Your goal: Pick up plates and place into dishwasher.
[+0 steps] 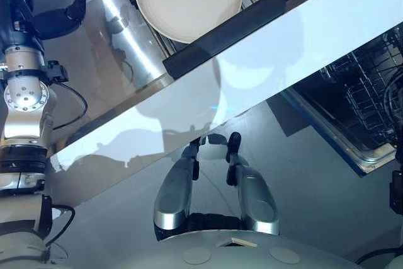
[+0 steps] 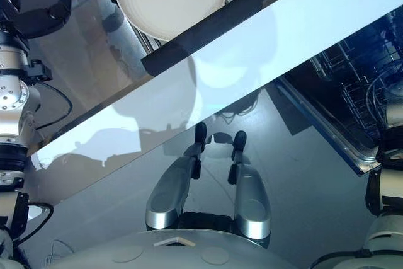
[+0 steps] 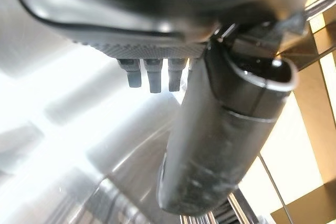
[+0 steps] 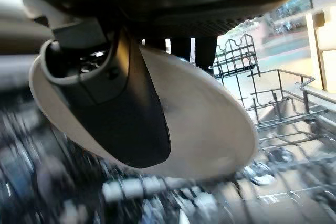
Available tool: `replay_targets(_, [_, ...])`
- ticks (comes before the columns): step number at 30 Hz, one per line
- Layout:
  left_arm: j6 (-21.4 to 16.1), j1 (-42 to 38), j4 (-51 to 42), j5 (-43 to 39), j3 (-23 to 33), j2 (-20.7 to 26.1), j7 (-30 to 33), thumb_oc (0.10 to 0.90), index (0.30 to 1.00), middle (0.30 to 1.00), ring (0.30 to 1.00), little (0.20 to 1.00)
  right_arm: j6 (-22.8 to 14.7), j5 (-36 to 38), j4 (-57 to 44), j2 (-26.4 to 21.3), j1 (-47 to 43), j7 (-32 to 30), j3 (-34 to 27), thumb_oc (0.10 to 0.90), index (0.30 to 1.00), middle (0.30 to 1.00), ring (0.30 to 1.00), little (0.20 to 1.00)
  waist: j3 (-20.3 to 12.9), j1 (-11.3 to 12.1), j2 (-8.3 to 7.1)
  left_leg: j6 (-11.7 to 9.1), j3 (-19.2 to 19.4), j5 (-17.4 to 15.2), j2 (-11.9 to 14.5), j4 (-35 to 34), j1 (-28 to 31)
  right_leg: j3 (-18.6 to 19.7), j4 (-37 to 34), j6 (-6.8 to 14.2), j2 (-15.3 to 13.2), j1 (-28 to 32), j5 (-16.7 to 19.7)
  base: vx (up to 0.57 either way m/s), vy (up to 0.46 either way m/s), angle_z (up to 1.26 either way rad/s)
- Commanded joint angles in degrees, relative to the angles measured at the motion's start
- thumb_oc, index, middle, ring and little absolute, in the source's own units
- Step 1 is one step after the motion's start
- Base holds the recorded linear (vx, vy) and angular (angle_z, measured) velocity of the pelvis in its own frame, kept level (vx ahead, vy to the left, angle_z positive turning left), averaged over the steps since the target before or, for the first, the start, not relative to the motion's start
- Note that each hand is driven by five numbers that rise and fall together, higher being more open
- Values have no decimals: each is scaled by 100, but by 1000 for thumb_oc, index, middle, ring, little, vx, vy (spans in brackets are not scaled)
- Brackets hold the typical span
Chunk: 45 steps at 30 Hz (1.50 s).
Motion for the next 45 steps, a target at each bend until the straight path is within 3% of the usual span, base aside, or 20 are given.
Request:
replay_targets(1, [-730, 53, -168, -55, 473, -78, 223, 800, 900, 900, 900, 900, 309, -192, 140, -766, -53, 691, 397, 100, 300, 300, 300, 200, -435, 18, -119, -21, 104, -469, -130, 301, -235, 121, 1354, -76, 421, -781, -948, 0, 0, 0])
replay_targets(7, [-722, 108, -264, -154, 512, 38, 168, 800, 900, 900, 900, 900, 835, -205, 301, -702, 53, 1298, 584, 100, 300, 300, 300, 200, -411, 69, -164, -8, 108, -466, -121, 337, -241, 129, 1375, -42, 404, -778, -918, 0, 0, 0])
replay_targets(8, [-734, 138, -276, -147, 526, 32, 148, 800, 900, 900, 900, 900, 886, -208, 360, -675, 85, 1413, 556, 259, 436, 436, 436, 359, -409, 80, -173, -7, 108, -471, -124, 338, -229, 142, 1365, -34, 404, -765, -909, 0, 0, 0])
replay_targets(9, [-743, 148, -267, -167, 527, 44, 97, 800, 900, 900, 900, 900, 894, -250, 466, -673, 74, 1461, 569, 800, 900, 900, 900, 900, -421, 99, -179, -6, 104, -477, -128, 329, -201, 147, 1341, -27, 405, -730, -907, 0, 0, 0])
replay_targets(19, [-803, 403, -231, -326, 593, 49, -174, 800, 900, 900, 900, 900, 715, -499, 269, -768, 134, 1334, 574, 800, 900, 900, 900, 900, -606, 111, -280, 21, 140, -530, -152, 213, 127, 202, 1006, 34, 407, -325, -808, -11, 26, -3])
replay_targets(36, [-766, 960, -227, -395, 794, -295, -530, 800, 900, 900, 900, 900, 425, -771, -364, -655, 980, 1549, 15, 800, 900, 900, 900, 900, -1117, 98, -502, 72, 243, -599, -195, -223, 892, 257, 403, 168, 406, 494, -682, -3, 40, -8])
replay_targets(40, [-757, 1015, -228, -377, 786, -361, -578, 800, 900, 900, 900, 900, 428, -745, -489, -609, 1092, 1603, -52, 800, 900, 900, 900, 900, -1245, 87, -519, 78, 268, -610, -203, -304, 1032, 261, 309, 193, 392, 632, -657, -3, 47, -4])
replay_targets(45, [-768, 1128, -288, -295, 766, -511, -601, 800, 900, 900, 900, 900, 216, -209, -729, -457, 1235, 1628, -234, 800, 900, 900, 900, 900, -1454, 60, -520, 89, 296, -650, -218, -408, 1233, 277, 194, 227, 365, 808, -638, -5, 61, -3])
